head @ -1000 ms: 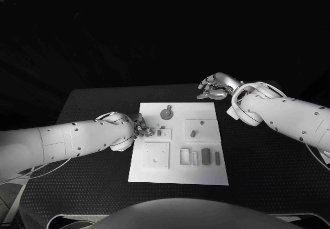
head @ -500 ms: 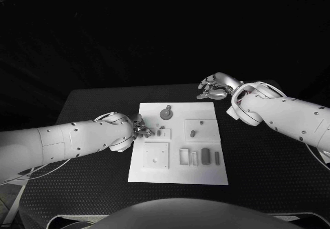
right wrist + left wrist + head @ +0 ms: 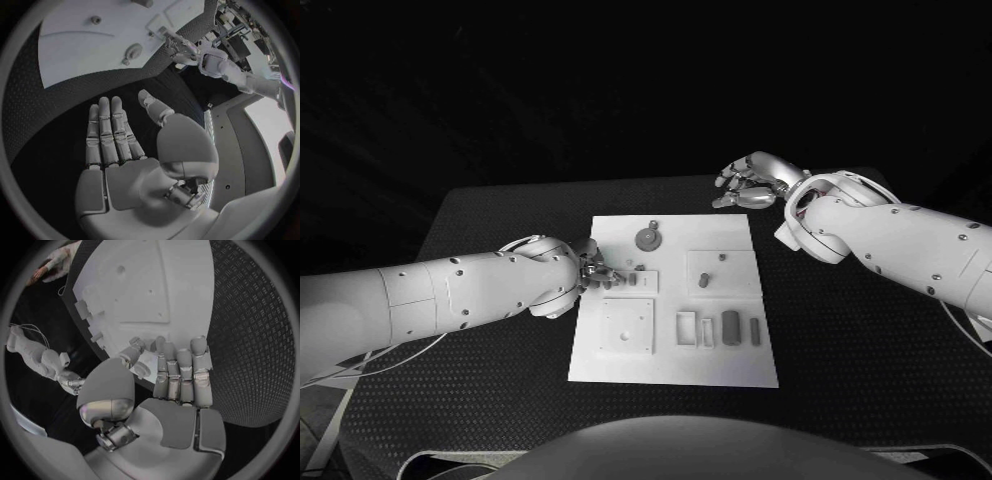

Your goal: Assemble the parts on the task board

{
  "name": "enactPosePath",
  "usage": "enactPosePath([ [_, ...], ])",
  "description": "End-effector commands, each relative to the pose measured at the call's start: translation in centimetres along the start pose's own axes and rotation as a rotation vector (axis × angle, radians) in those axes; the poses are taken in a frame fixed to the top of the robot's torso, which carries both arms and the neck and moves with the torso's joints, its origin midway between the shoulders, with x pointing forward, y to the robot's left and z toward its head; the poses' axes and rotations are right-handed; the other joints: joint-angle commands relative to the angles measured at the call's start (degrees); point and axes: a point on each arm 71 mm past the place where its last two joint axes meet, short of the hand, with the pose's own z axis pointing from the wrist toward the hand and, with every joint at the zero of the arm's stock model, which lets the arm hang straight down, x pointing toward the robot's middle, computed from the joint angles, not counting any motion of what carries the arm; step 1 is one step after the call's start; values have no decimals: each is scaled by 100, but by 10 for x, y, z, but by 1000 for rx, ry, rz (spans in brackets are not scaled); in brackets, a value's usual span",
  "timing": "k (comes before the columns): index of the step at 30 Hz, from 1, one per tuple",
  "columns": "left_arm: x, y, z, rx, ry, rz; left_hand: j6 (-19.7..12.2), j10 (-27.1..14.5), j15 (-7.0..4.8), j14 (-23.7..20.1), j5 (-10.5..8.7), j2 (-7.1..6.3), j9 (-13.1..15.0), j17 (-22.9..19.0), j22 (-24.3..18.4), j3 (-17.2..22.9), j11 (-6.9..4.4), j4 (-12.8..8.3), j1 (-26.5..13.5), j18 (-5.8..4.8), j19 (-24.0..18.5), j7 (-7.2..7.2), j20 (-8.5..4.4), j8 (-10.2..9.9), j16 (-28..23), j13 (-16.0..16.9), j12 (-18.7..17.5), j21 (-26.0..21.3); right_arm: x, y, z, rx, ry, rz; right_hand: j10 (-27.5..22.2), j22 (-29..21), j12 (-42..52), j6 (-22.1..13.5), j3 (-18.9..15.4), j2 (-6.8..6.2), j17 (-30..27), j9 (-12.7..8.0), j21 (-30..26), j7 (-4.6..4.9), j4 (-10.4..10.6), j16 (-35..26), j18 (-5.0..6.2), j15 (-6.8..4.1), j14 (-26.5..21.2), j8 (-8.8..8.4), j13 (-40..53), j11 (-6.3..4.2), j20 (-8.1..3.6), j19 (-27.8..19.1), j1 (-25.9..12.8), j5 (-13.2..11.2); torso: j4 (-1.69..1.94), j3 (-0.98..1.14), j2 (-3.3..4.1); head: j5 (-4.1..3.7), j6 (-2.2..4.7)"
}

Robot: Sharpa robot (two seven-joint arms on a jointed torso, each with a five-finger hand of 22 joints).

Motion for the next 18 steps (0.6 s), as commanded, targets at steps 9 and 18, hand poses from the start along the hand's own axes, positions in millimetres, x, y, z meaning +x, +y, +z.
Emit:
enactPosePath([
  [9, -3, 0, 1, 21, -38, -15, -10, 3, -18, -2, -34, 35, 3, -15, 96, 13, -14, 37, 87, 193, 26, -2, -9, 5, 55, -5, 52, -19, 0, 1, 0, -8, 7, -1, -39, 6, 34, 41, -44, 1, 11, -8, -21, -11, -4, -26, -85, 39, -16, 38, -13, -11, -3, -22, 67, 9, 0, -5, 2, 1, 1],
  [18, -7, 3, 1, 24, -71, -38, -3, 13, -27, 8, -39, -147, 5, -34, 93, 12, -23, 226, 11, 201, 44, -10, -18, 15, 68, -18, 60, -22, 0, 0, 0, -7, 7, -1, -40, 7, 36, 41, -45, 3, 14, -9, -22, -11, -3, -29, -84, 39, -16, 39, -17, -11, -2, -23, 69, 9, -1, -9, 2, -3, 1],
])
